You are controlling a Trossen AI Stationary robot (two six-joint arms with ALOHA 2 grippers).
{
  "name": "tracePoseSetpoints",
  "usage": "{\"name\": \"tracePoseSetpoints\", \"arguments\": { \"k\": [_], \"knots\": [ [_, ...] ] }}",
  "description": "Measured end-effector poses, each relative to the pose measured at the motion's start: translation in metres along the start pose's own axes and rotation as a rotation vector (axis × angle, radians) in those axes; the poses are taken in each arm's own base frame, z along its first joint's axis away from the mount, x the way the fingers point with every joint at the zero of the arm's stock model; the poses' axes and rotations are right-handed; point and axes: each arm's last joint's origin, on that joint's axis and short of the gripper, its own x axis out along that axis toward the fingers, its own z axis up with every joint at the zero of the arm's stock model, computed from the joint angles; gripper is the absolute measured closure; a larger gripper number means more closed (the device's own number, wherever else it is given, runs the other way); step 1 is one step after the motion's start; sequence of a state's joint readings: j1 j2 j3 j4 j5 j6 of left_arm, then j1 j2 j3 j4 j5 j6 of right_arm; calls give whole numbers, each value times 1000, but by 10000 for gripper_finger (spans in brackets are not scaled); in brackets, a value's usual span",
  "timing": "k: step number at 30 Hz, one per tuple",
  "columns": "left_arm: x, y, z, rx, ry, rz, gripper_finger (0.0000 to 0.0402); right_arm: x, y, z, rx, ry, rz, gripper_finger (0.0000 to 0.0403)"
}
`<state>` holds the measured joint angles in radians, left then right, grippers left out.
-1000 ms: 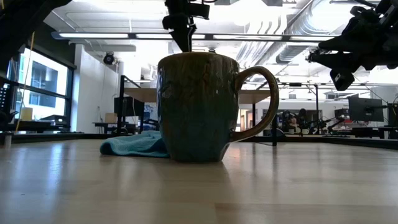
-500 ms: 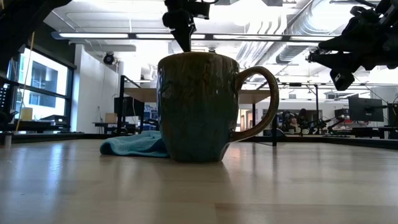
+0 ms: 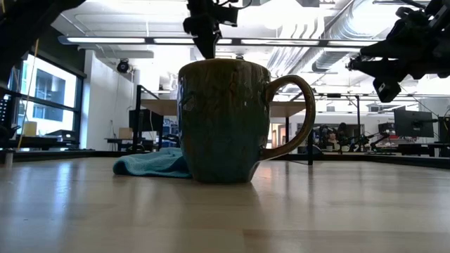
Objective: Stack small to large cups/mugs on shelf
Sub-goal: Put the green mug on the shelf
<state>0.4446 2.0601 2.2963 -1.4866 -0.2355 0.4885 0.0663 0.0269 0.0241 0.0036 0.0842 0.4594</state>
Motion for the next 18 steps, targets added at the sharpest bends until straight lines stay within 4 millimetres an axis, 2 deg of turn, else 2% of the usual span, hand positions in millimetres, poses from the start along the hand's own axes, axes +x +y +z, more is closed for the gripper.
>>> {"name": "tracePoseSetpoints", "arguments": {
  "k": [18],
  "knots": [
    [4,-1,1,-23,-8,-43,400,0,0,0,12,5,11,275]
  ]
}}
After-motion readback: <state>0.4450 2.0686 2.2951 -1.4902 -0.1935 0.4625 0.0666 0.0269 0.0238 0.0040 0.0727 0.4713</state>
